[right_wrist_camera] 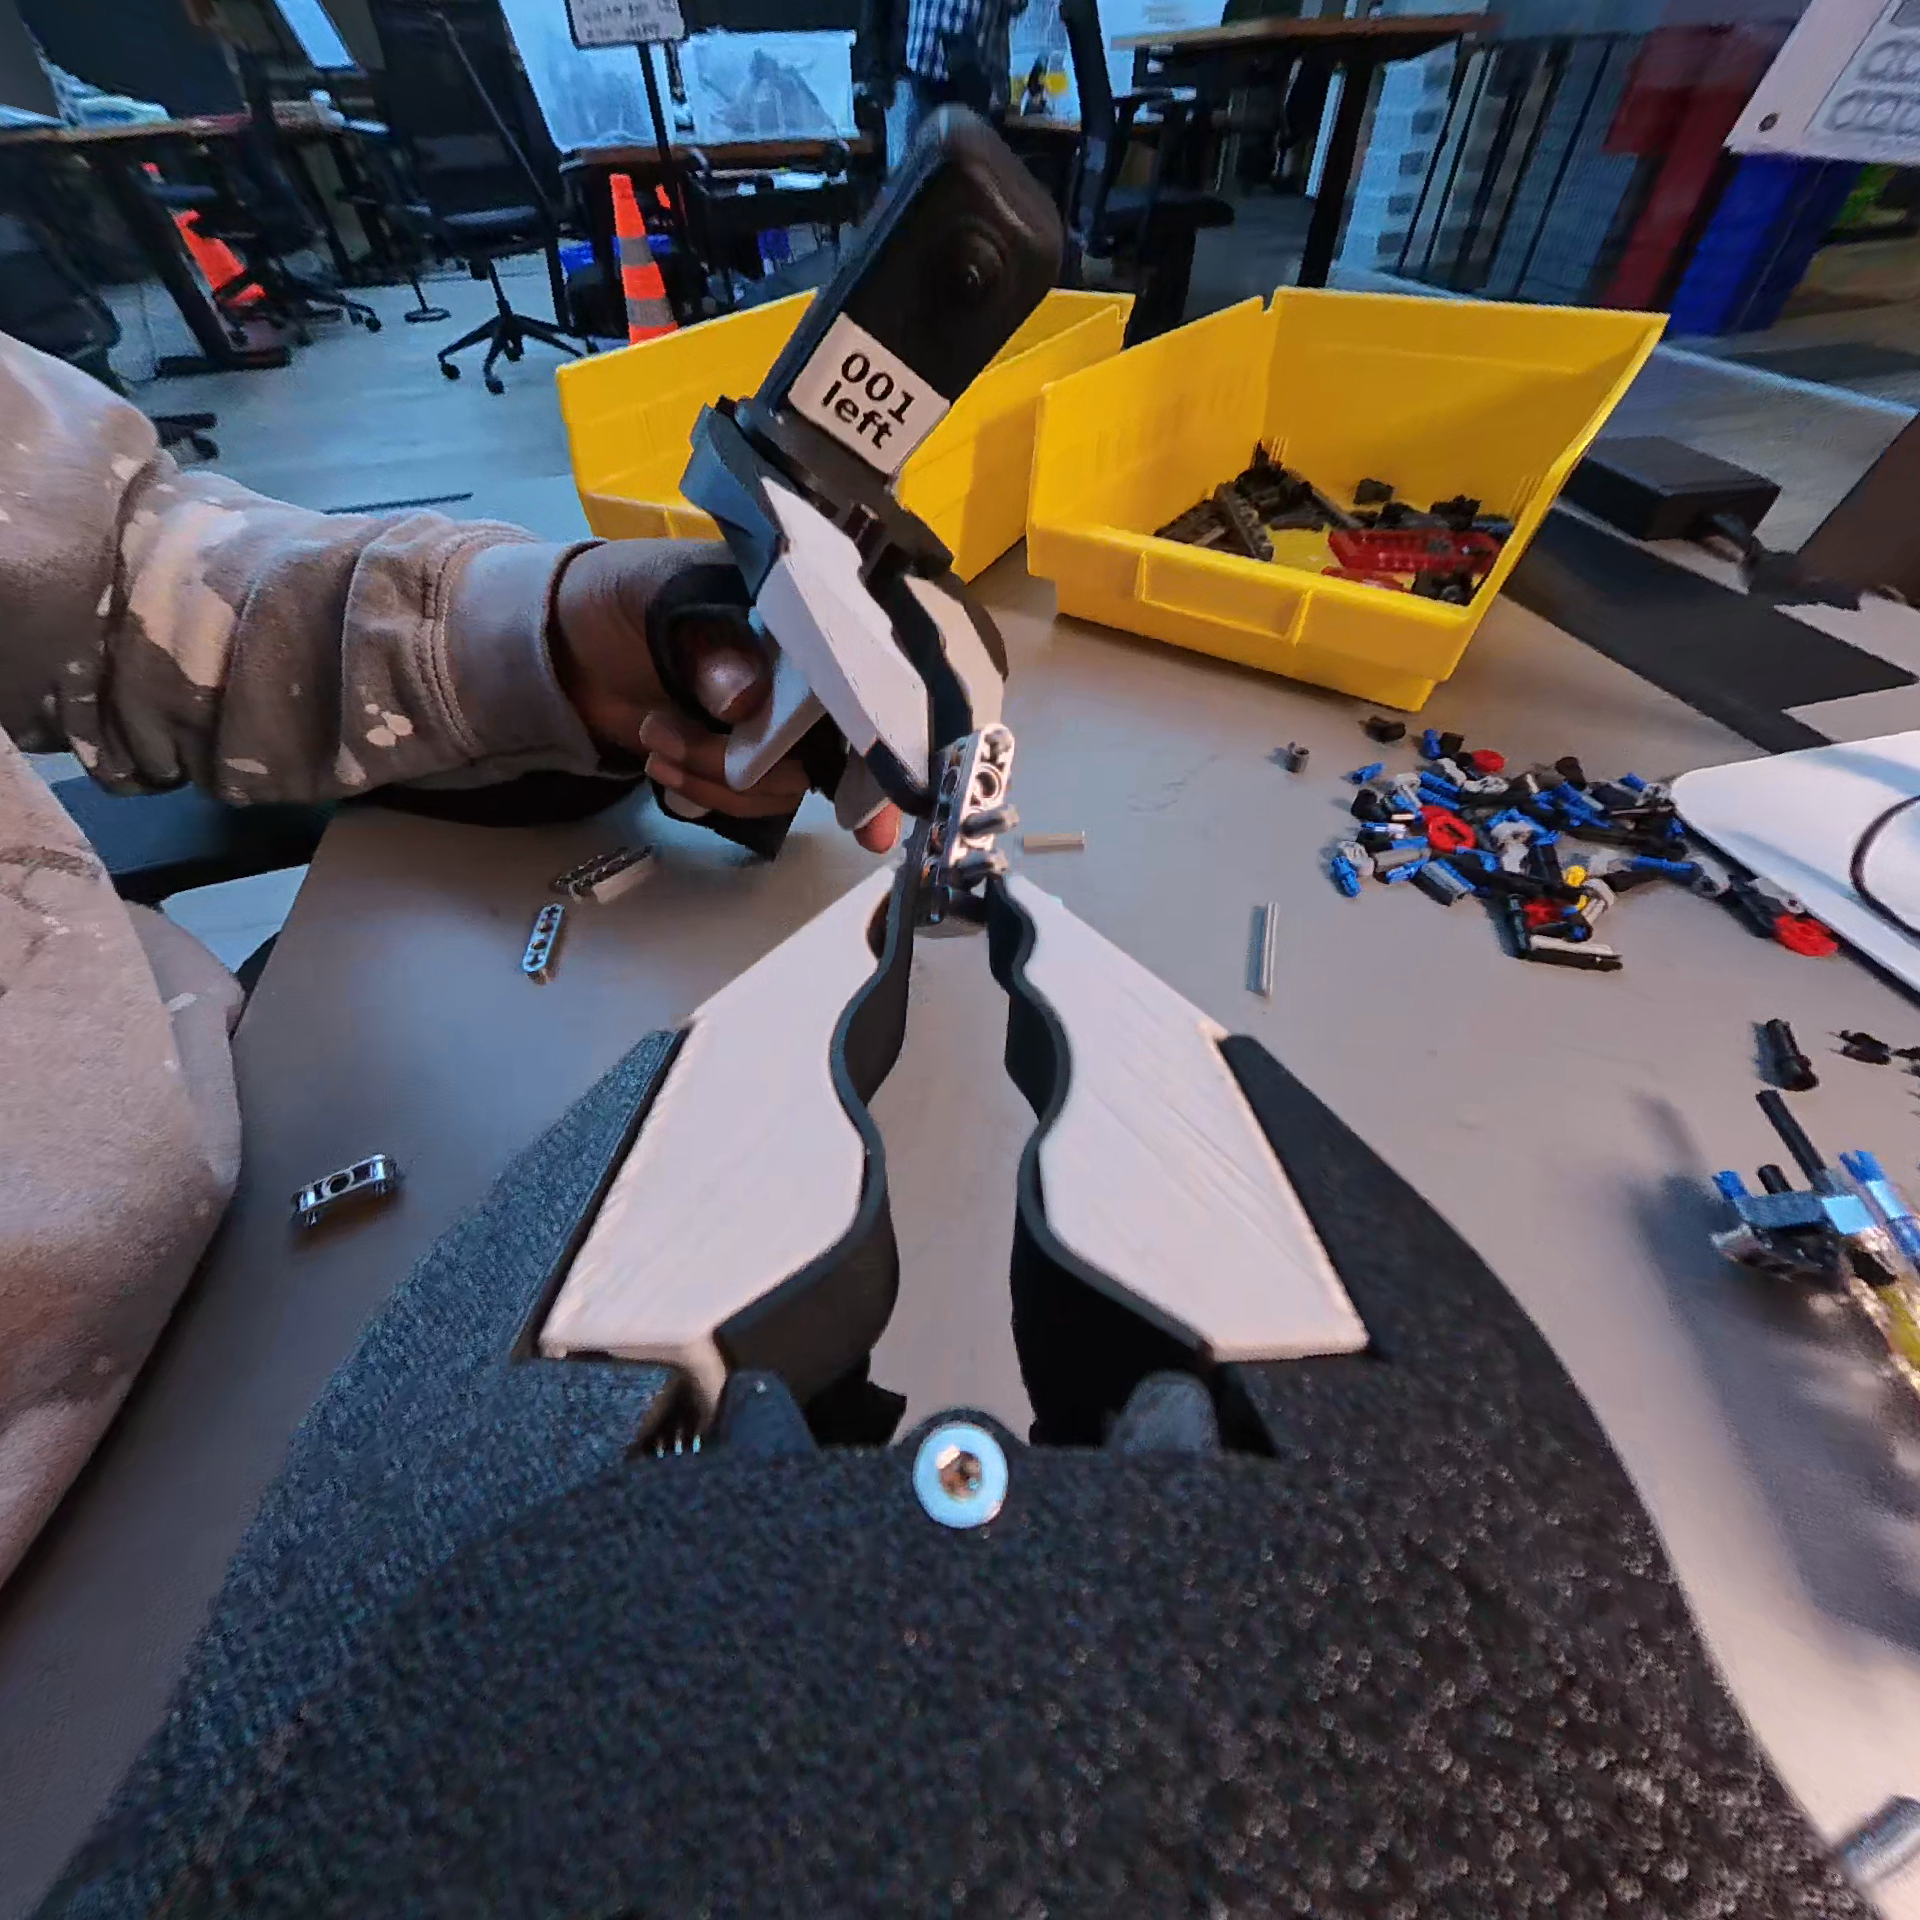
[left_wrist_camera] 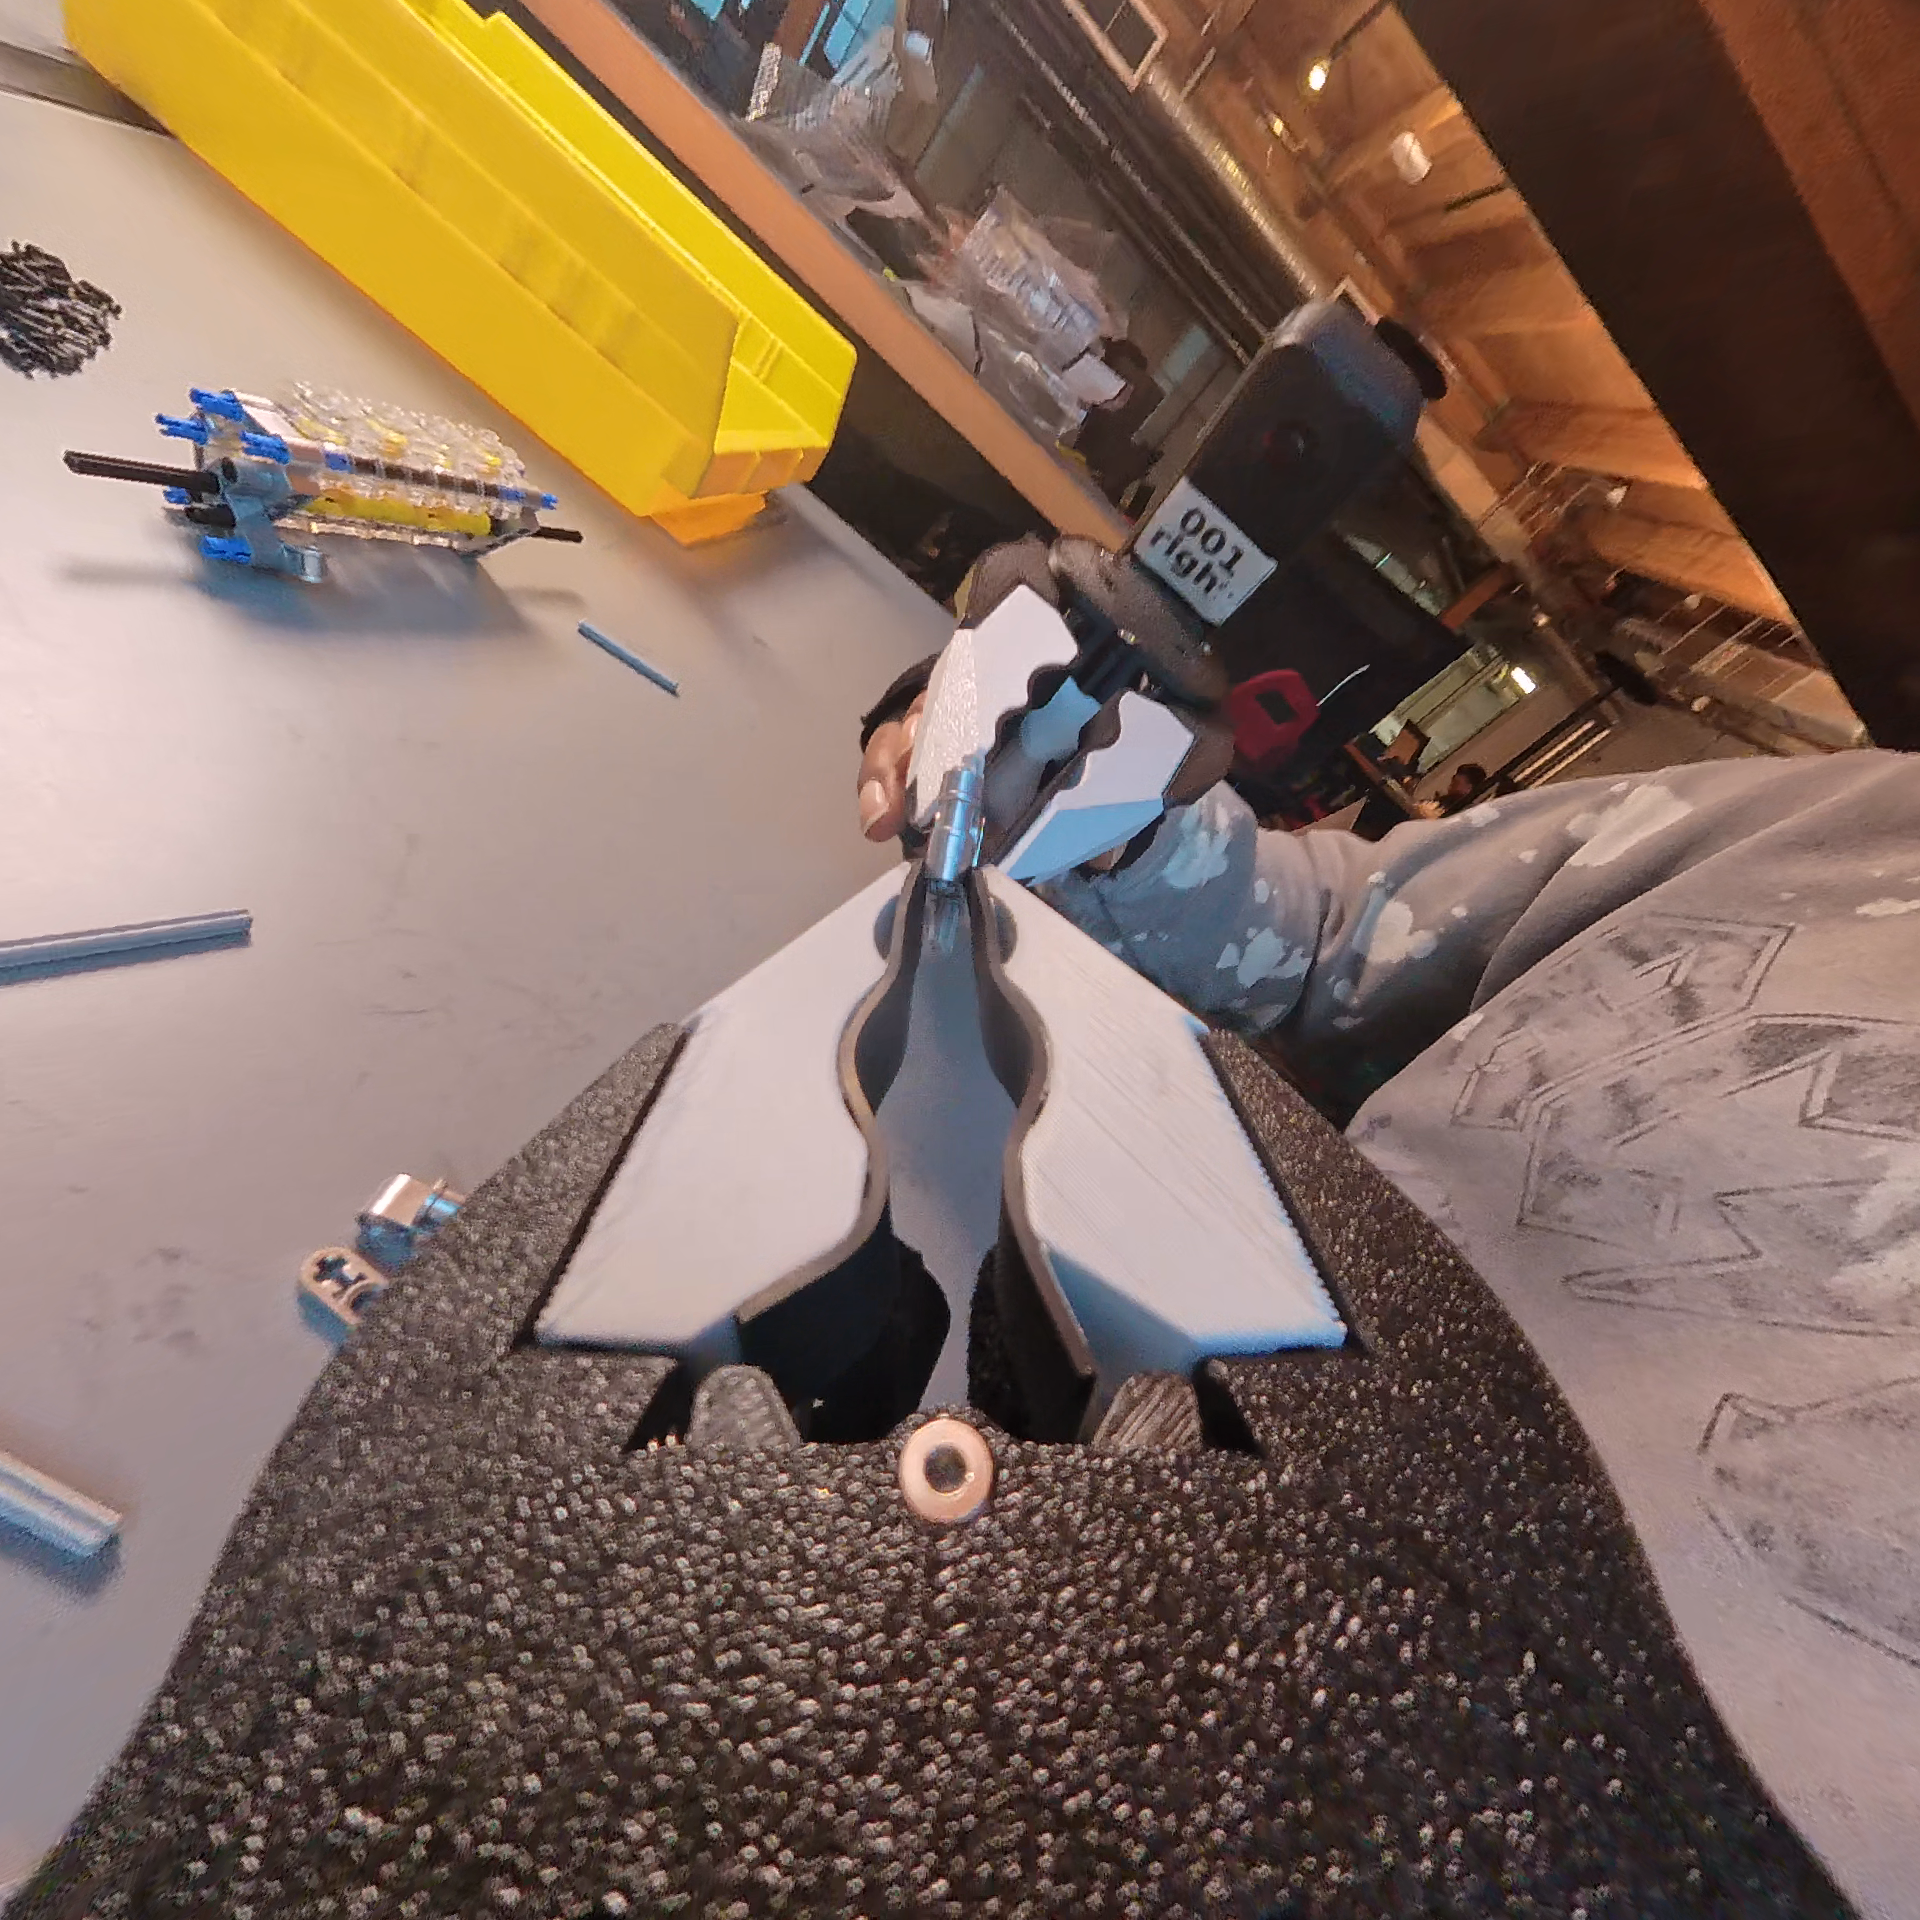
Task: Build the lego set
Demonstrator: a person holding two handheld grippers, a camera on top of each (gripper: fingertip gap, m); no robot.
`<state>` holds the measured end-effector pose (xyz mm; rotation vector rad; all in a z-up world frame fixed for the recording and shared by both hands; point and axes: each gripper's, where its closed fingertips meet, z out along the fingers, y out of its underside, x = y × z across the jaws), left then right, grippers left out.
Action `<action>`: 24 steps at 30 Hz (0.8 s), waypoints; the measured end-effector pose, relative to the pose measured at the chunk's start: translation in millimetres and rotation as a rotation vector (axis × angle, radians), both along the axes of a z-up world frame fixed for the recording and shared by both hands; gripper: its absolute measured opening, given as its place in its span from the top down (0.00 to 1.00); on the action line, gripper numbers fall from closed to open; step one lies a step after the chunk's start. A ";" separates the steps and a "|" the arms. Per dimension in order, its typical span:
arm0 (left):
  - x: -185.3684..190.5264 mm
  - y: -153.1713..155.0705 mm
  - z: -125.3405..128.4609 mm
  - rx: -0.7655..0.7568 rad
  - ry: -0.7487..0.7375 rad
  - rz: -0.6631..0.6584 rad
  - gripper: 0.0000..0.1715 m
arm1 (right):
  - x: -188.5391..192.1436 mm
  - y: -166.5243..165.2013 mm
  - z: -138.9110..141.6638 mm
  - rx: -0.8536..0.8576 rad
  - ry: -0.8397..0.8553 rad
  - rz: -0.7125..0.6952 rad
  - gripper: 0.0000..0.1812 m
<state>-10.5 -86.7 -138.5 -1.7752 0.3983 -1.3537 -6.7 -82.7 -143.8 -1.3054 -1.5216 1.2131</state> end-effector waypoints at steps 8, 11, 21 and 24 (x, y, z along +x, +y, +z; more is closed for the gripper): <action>12.0 -19.2 -66.7 -0.176 0.370 -0.136 0.96 | 13.8 -9.0 -62.1 -0.142 -0.386 0.065 0.94; 14.6 -26.2 -81.2 -0.234 0.433 -0.166 0.96 | 18.7 -15.4 -80.5 -0.182 -0.493 0.087 0.94; 2.3 -22.7 -84.9 -0.260 0.462 -0.129 0.96 | 14.1 1.2 -42.3 -0.014 -0.292 0.057 0.80; 0.0 -20.9 -86.0 -0.248 0.481 -0.114 0.96 | 20.0 -18.8 -38.2 0.063 -0.317 0.094 0.76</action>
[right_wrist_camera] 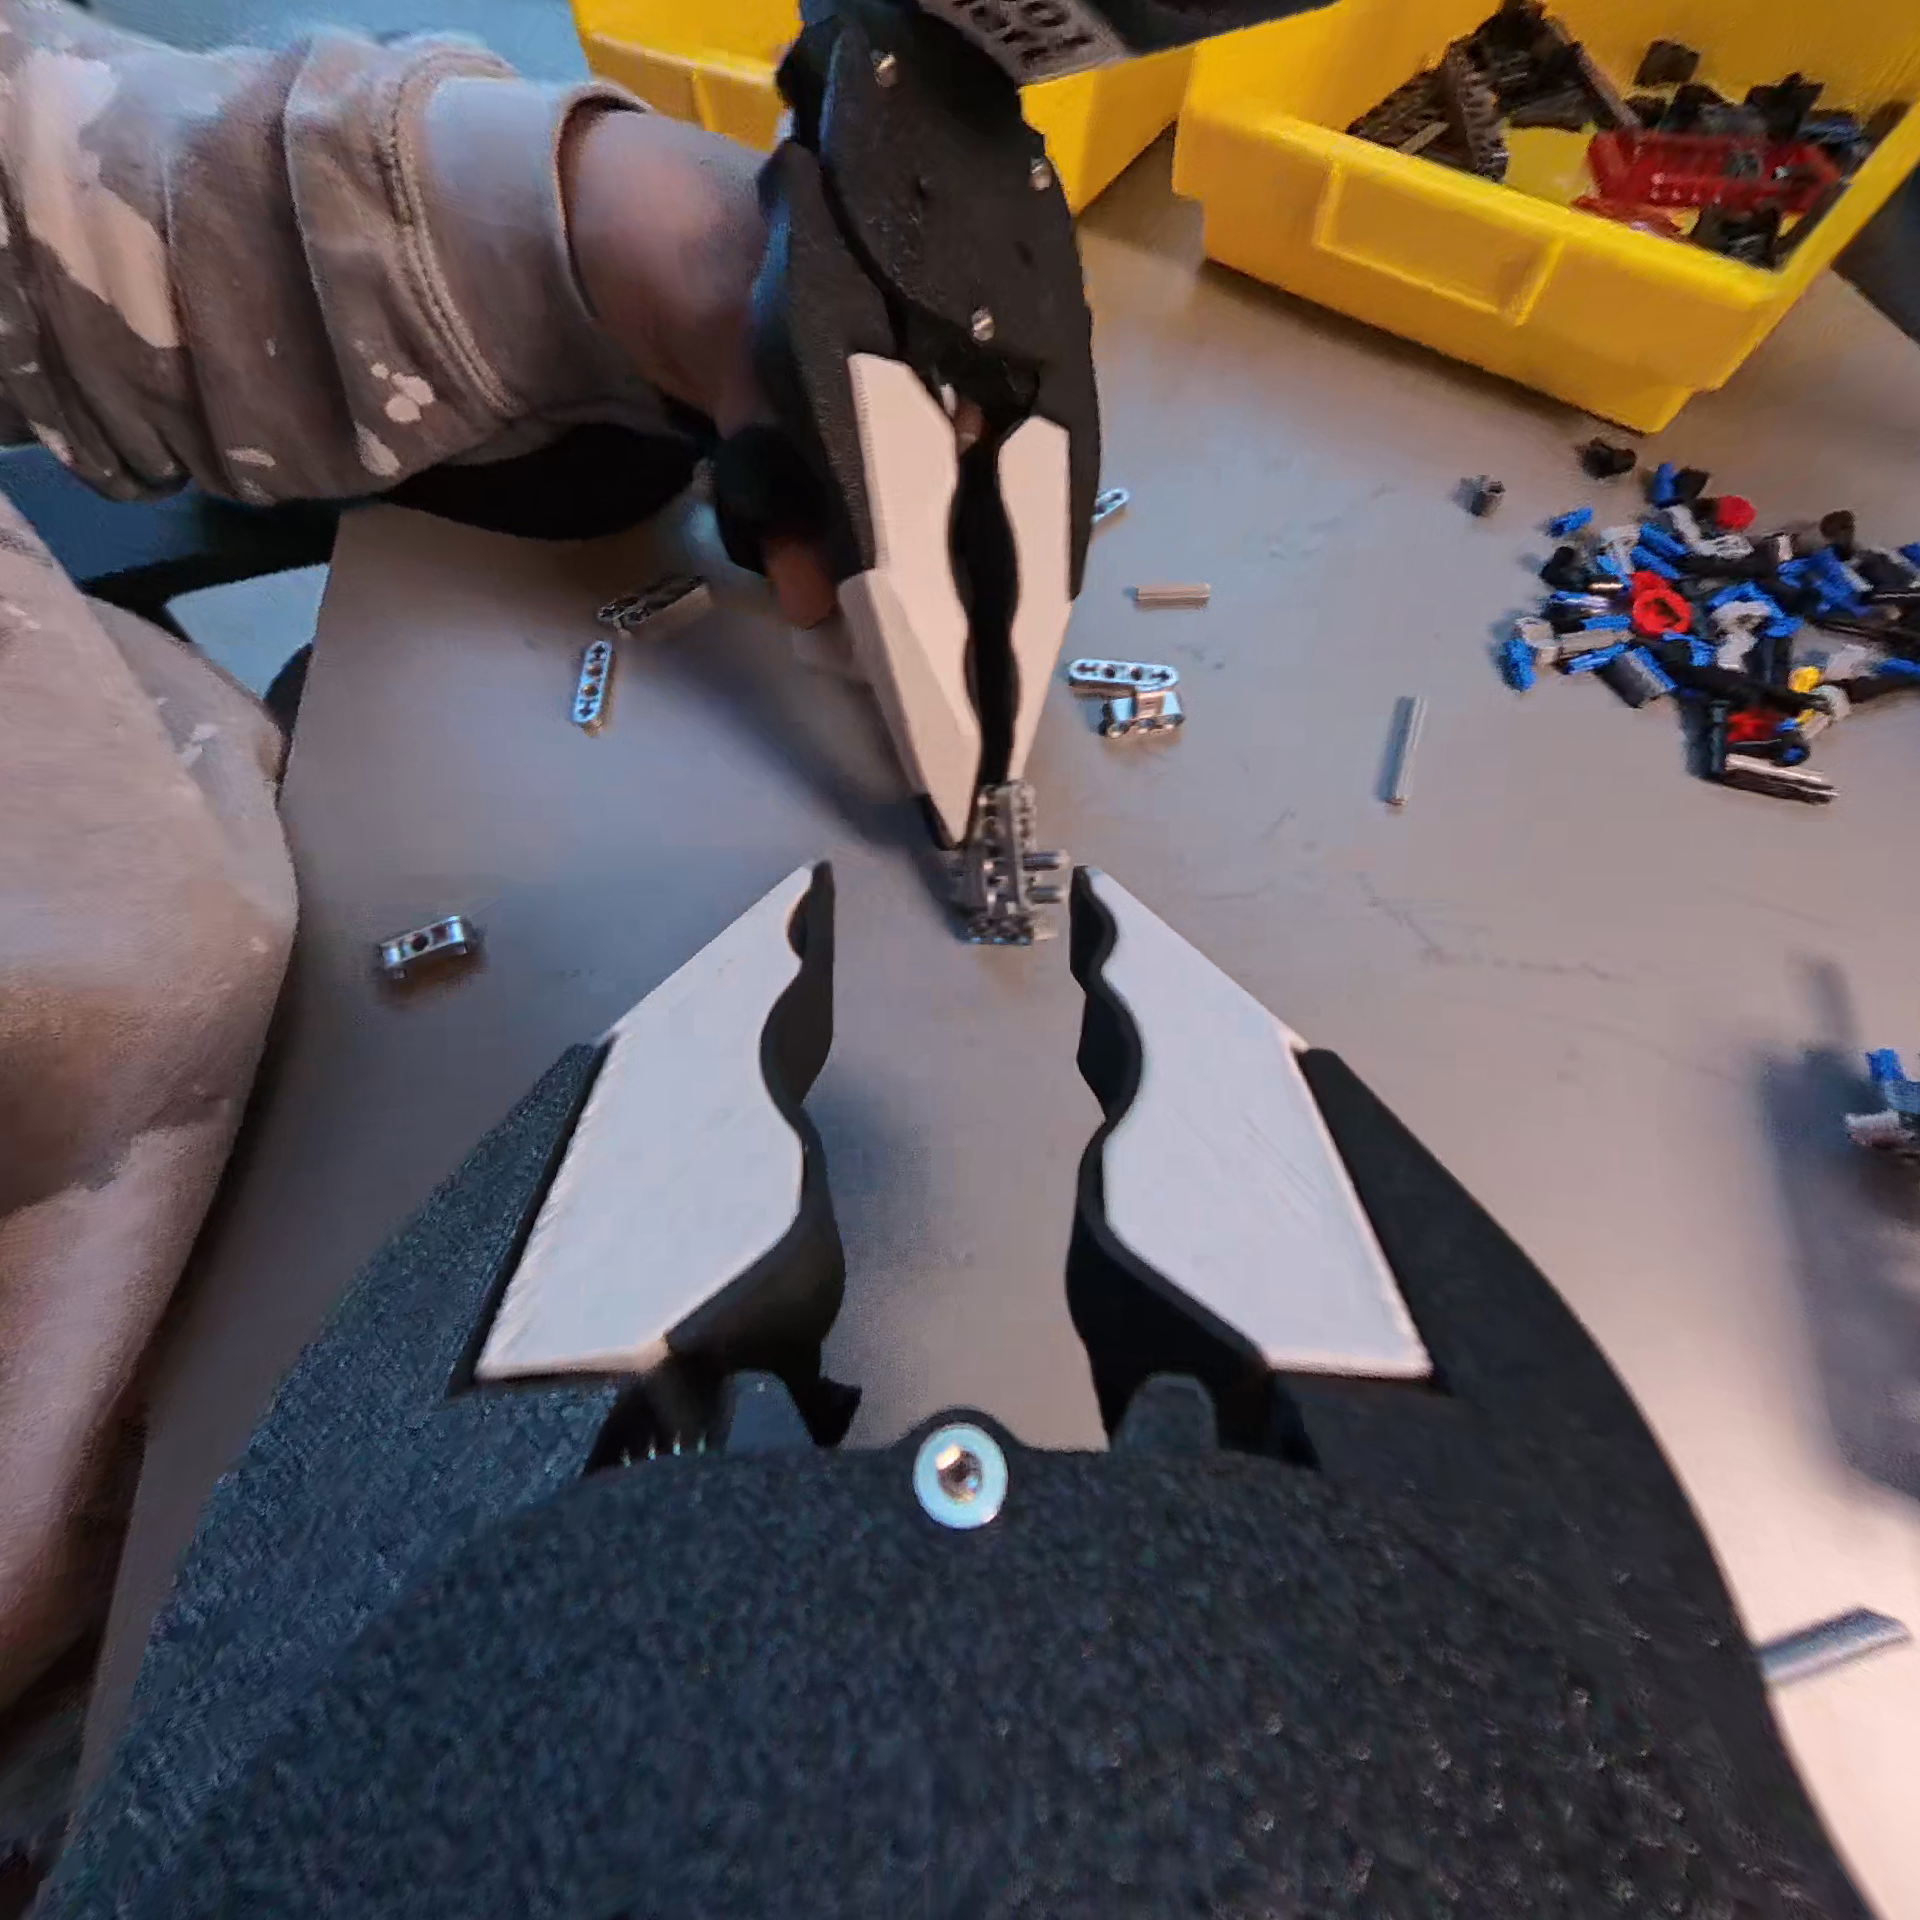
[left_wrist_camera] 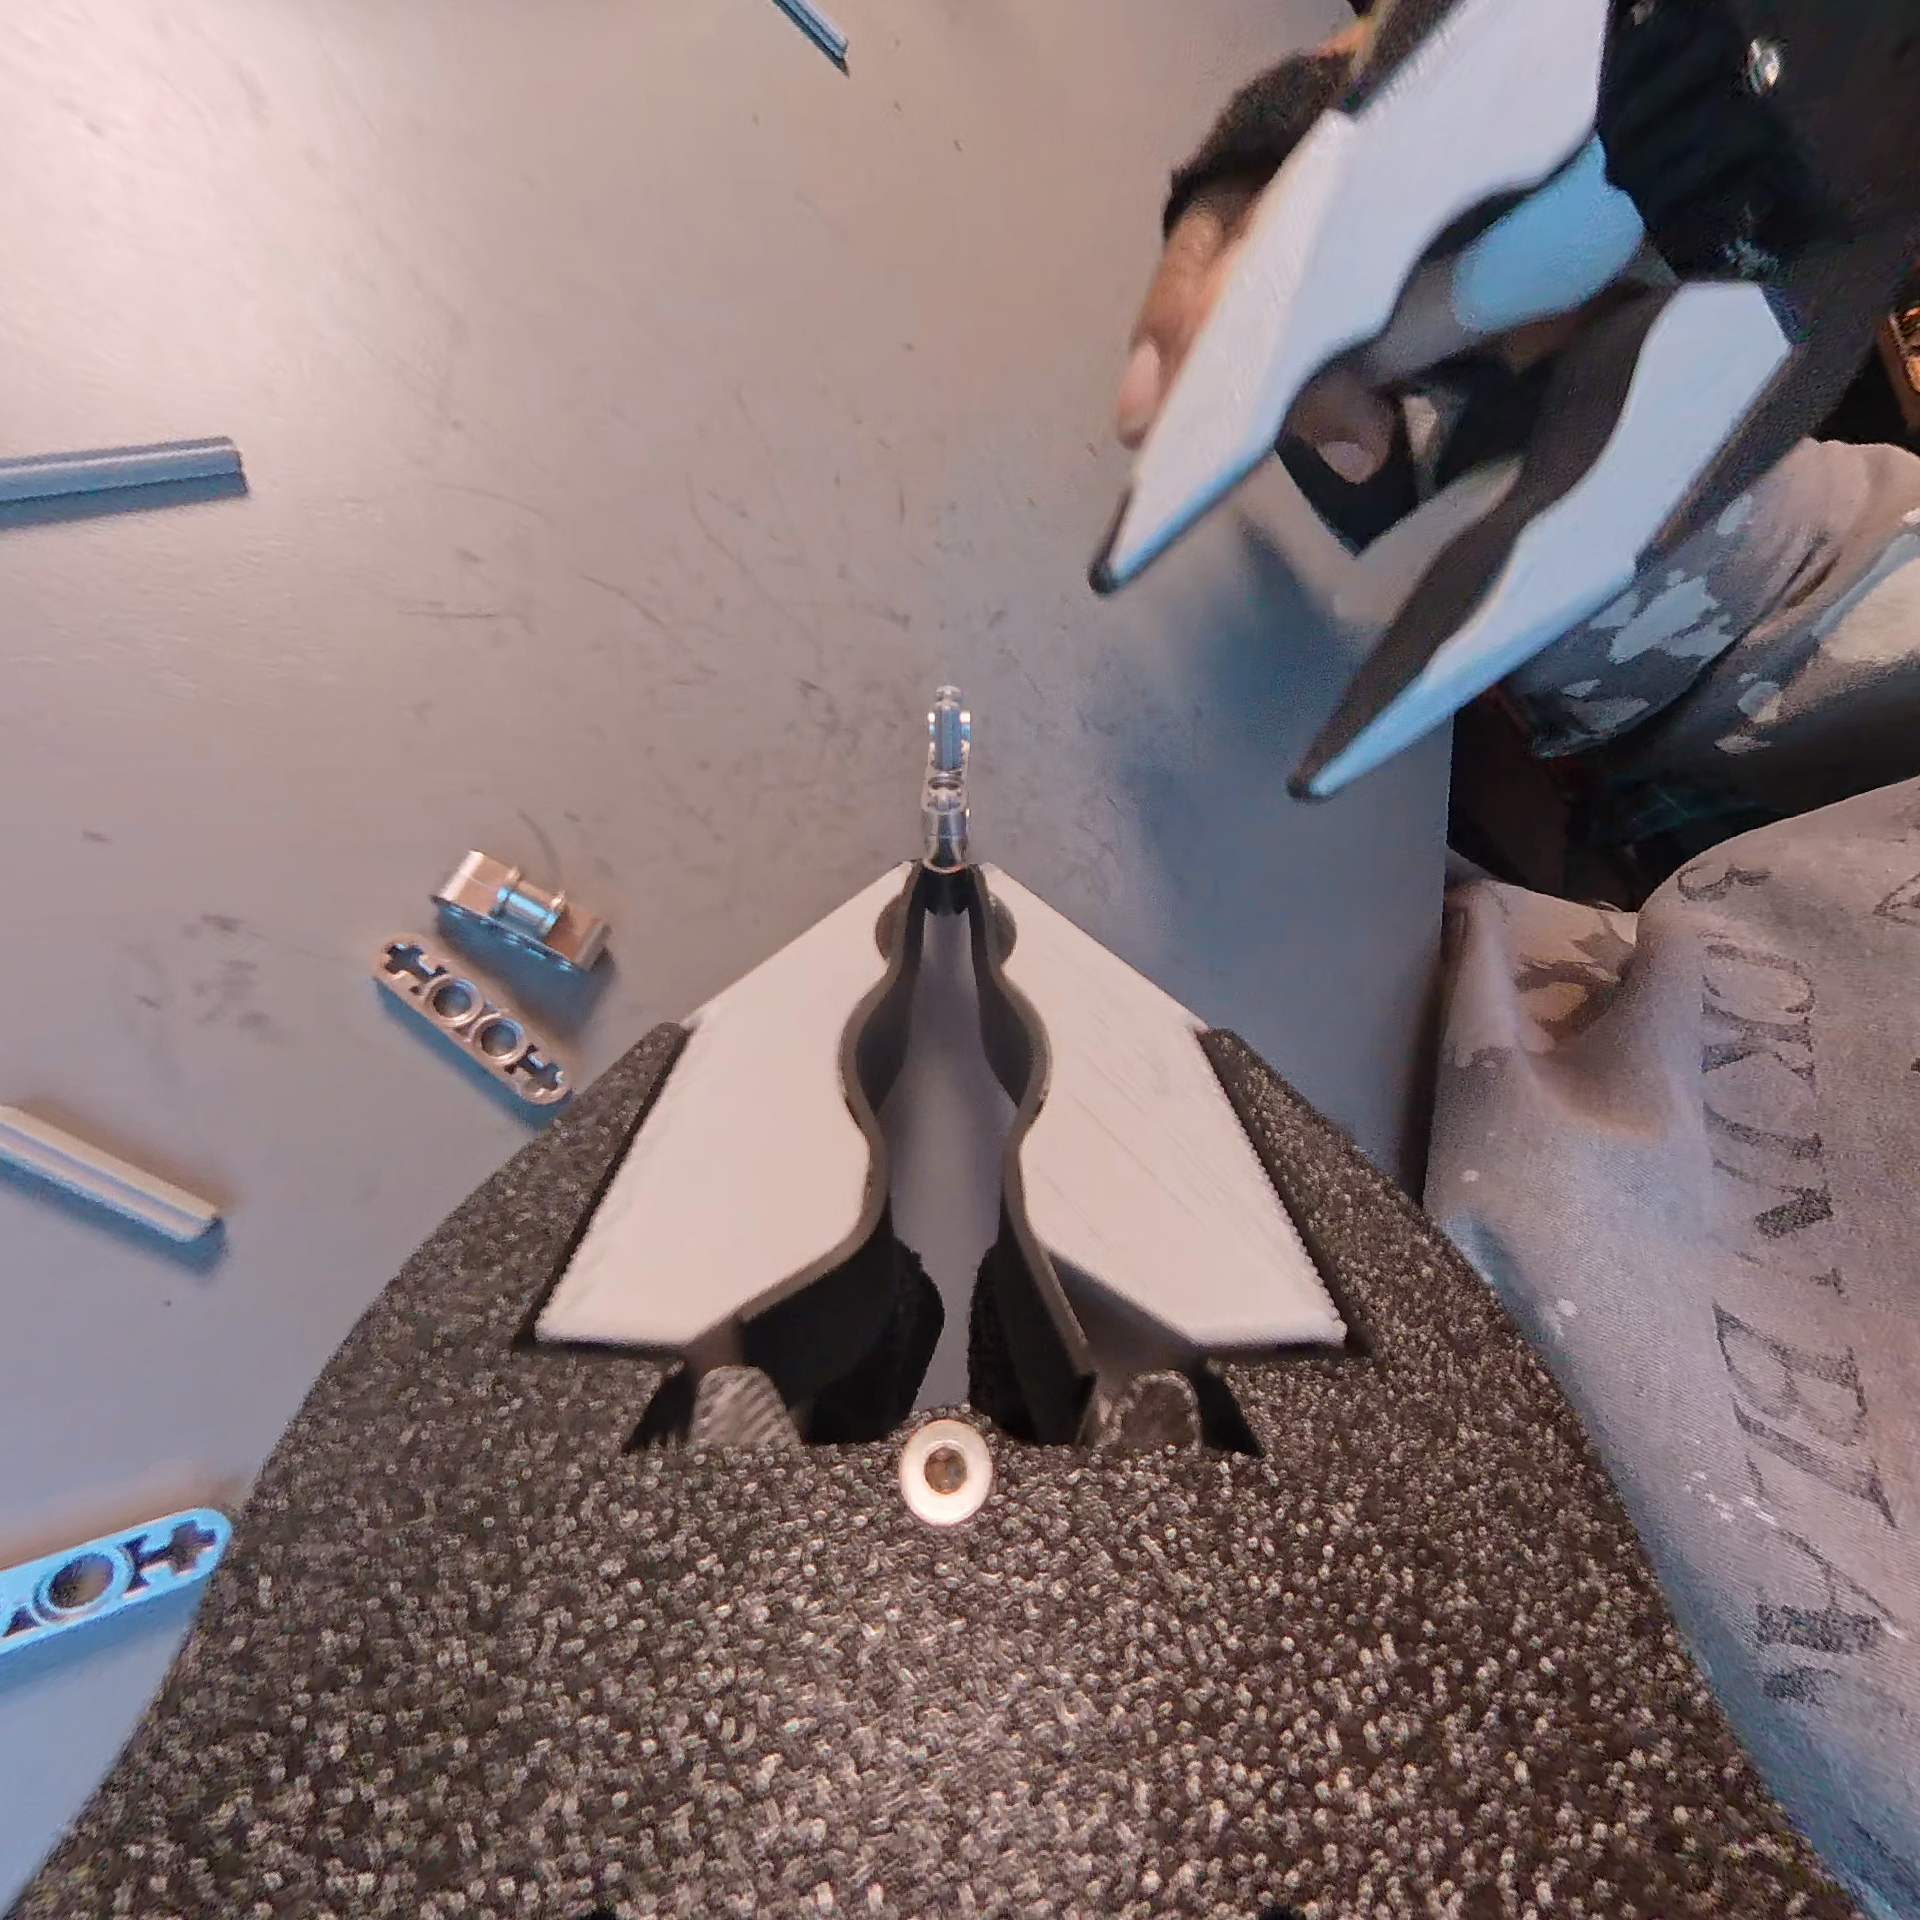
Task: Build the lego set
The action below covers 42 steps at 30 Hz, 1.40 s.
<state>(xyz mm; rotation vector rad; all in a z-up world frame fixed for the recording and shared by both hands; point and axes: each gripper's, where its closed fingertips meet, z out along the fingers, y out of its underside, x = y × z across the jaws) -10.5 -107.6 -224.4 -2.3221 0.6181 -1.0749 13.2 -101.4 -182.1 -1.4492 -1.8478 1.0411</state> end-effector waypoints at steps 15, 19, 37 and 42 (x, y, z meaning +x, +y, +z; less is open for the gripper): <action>-9.4 7.6 2.9 0.058 0.035 0.025 0.91 | -38.6 -128.4 -40.7 0.027 -0.175 0.093 0.79; -18.7 13.7 19.2 0.124 -0.008 0.053 0.90 | -61.8 -130.5 -52.7 0.052 -0.228 0.110 0.82; -34.7 28.5 30.6 0.408 0.203 0.092 0.84 | 23.0 28.0 -53.3 0.204 -0.301 0.047 0.95; -25.0 21.6 22.9 0.425 0.228 0.012 0.85 | 11.2 33.1 -35.8 0.248 -0.176 0.060 0.82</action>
